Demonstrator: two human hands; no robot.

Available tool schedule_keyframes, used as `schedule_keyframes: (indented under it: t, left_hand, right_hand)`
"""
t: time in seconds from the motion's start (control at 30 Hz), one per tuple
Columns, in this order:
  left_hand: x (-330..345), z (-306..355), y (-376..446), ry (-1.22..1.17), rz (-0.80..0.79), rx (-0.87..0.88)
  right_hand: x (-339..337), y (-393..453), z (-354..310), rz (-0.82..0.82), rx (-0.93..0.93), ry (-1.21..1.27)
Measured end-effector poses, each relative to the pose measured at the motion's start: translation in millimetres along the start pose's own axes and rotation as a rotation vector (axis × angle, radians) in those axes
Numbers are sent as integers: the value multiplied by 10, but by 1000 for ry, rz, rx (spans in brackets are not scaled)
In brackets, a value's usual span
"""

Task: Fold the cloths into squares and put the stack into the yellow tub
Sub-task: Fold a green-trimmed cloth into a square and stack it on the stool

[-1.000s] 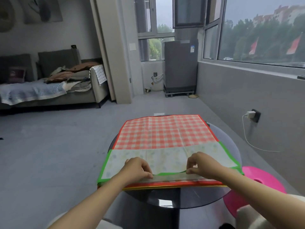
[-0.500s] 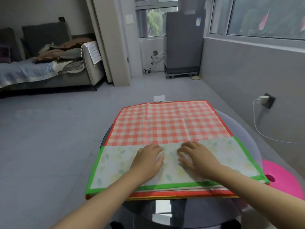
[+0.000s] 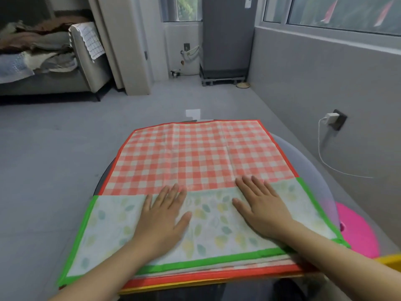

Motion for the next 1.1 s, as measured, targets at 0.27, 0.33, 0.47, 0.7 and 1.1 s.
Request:
schedule_keyframes:
  t: [0.27, 0.33, 0.47, 0.7, 1.1]
  left_hand:
    - [-46, -287, -81, -8, 24, -92]
    - [-59, -308, -86, -3, 22, -129]
    - [-60, -299, -85, -4, -14, -135]
    - [-49, -305, -80, -25, -23, -146]
    - [-179, -1004, -250, -3, -31, -120]
  right_hand:
    - [-49, -76, 504, -22, 222, -63]
    - [-58, -72, 491, -43, 239, -61]
    - [-113, -5, 299, -49, 236, -19]
    - [-82, 120, -891, -8, -120, 110]
    - [57, 81, -1230, -28, -263, -19]
Point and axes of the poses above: each hand's wrist, its own y-axis towards the middle knuckle, its own x-axis out of the palm, z = x × y, the point moved 8 cm from there along y, towards the middle knuckle, and after that the axes turned 6 degrees about -y, right-handed, at the moved point
